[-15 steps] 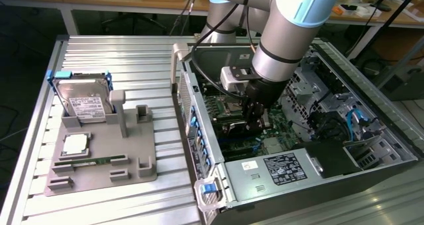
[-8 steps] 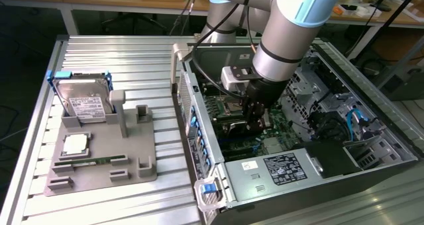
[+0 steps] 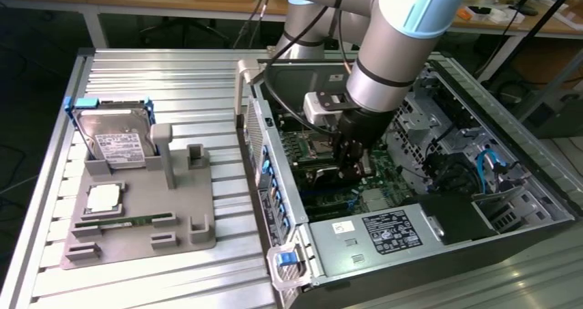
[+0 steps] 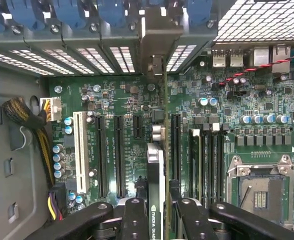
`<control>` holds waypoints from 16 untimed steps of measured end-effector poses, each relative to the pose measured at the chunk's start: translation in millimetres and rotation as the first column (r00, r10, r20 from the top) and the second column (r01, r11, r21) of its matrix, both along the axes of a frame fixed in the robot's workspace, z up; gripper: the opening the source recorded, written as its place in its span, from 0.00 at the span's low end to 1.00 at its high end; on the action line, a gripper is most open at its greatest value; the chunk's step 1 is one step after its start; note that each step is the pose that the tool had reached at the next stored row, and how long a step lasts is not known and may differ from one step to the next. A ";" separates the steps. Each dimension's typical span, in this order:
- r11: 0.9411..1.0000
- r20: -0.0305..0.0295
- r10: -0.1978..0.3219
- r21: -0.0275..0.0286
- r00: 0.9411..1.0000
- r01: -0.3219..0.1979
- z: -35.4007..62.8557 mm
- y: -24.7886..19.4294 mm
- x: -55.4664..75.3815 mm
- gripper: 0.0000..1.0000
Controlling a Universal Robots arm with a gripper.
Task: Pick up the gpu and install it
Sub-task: 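Insert the gpu into the slot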
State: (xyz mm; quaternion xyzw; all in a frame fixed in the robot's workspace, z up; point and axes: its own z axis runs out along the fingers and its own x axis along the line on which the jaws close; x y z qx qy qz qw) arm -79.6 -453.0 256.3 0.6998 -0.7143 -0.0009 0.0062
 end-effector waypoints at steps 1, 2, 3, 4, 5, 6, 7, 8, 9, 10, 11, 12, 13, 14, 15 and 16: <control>1.000 0.000 0.000 0.001 1.000 0.000 -2.3 -0.2 0.0 0.27; 1.000 0.001 0.001 0.002 1.000 -0.001 -4.7 -0.2 0.1 0.27; 1.000 0.001 0.001 0.001 1.000 -0.001 -5.9 -0.3 0.1 0.27; 1.000 0.001 0.001 0.001 1.000 -0.001 -7.4 -0.2 0.2 0.27; 1.000 0.001 0.001 0.001 1.000 -0.001 -7.4 -0.2 0.2 0.27; 1.000 0.001 0.001 0.001 1.000 -0.001 -7.3 -0.3 0.2 0.27; 1.000 0.001 0.001 0.001 1.000 -0.001 -7.4 -0.2 0.1 0.27; 1.000 0.001 0.001 0.001 1.000 -0.001 -7.4 -0.2 0.1 0.27; 1.000 0.001 0.001 0.001 1.000 -0.001 -7.4 -0.2 0.1 0.27; 1.000 0.001 0.001 0.001 1.000 -0.001 -7.4 -0.2 0.1 0.27; 1.000 0.001 0.001 0.001 1.000 -0.001 -7.4 -0.2 0.1 0.27; 1.000 0.001 0.001 0.001 1.000 -0.001 -7.4 -0.2 0.1 0.27; 1.000 0.001 0.001 0.001 1.000 -0.001 -7.4 -0.2 0.1 0.27; 1.000 0.001 0.001 0.001 1.000 -0.001 -7.4 -0.2 0.1 0.27; 1.000 0.001 0.001 0.001 1.000 -0.001 -7.4 -0.2 0.1 0.27; 1.000 0.001 0.001 0.001 1.000 -0.001 -7.4 -0.2 0.1 0.27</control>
